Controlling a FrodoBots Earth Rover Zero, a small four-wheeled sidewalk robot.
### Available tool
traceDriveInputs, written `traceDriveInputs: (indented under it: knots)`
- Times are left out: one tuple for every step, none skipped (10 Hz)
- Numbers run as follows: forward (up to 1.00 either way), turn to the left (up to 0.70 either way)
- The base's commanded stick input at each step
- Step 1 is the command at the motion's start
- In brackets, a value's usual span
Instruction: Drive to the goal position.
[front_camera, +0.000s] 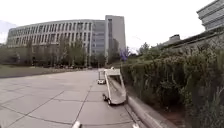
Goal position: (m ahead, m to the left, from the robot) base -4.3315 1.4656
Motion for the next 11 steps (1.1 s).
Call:
traceDriveInputs:
  knots:
    - [0.06, 0.0]
    - [0.06, 0.0]
    - [0.06, 0.0]
    - [0.06, 0.0]
    - [0.06, 0.0]
    - [0.06, 0.0]
    - [0.06, 0.0]
    - [0.06, 0.0]
    - [0.06, 0.0]
    - [0.06, 0.0]
    - [0.06, 0.0]
